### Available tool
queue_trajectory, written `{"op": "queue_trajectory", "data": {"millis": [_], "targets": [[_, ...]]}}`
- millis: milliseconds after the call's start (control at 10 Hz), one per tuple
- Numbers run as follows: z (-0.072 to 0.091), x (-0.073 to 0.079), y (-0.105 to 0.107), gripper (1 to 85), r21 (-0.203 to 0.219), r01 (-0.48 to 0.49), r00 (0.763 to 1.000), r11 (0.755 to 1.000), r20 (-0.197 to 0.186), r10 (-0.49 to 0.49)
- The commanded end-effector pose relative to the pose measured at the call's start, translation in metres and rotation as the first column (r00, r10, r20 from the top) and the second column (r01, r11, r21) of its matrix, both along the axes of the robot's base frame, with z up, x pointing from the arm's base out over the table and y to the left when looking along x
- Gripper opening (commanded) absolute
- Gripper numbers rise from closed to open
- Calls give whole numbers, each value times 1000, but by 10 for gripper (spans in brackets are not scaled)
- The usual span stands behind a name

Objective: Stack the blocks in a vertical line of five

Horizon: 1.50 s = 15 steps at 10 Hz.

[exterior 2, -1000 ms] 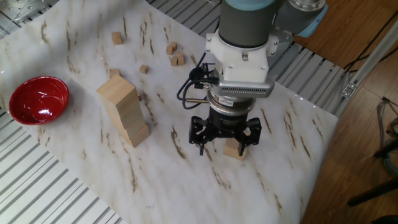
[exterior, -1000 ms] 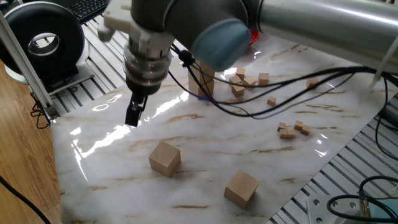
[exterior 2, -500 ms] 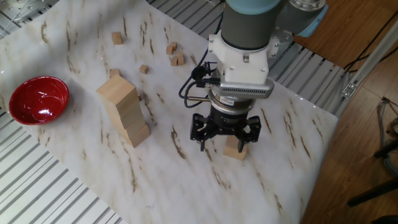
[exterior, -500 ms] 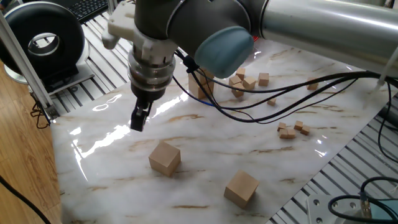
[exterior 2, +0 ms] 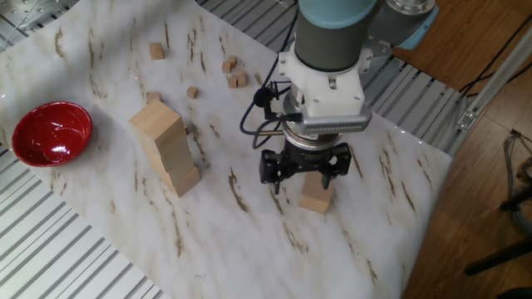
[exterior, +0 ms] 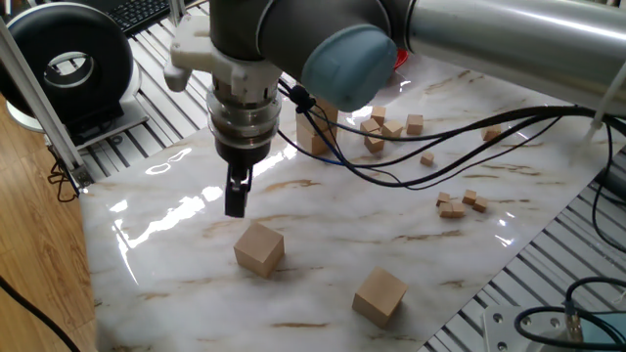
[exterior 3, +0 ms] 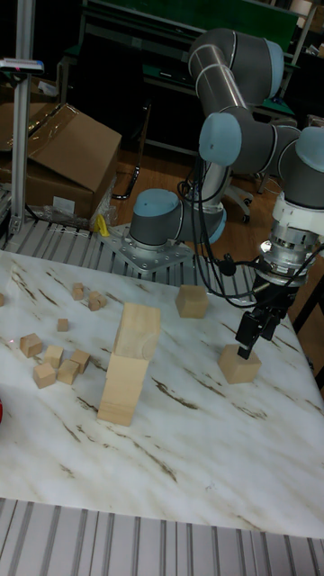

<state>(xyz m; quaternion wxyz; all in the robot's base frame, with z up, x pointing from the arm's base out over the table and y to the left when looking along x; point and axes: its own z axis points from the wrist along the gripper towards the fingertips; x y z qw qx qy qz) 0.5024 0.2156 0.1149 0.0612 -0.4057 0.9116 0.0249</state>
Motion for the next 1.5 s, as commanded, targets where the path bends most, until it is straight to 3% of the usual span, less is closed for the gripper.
{"op": "queue_trajectory", "data": {"millis": [0,100,200,300,400,500,600,700,900,1100,1300,1400], "targets": [[0,-5,-4,803,-18,-94,995,995,-11,94],[1,-5,-2,800,-9,-75,997,997,-14,75],[5,-4,29,837,117,6,1000,993,-17,-4],[6,-5,30,823,125,48,999,991,-30,-45],[4,-7,24,797,101,78,996,992,-42,-74],[5,-8,34,797,138,179,983,974,-75,-170],[2,-8,32,797,131,210,976,969,-83,-201],[-3,-11,23,797,97,209,976,973,-77,-202],[-10,-20,26,800,109,251,967,962,-75,-244],[-10,-26,32,793,86,344,937,935,-91,-336],[-24,-36,24,753,2,377,925,926,-60,-376],[-33,-38,20,747,-4,365,930,931,-35,-365]]}}
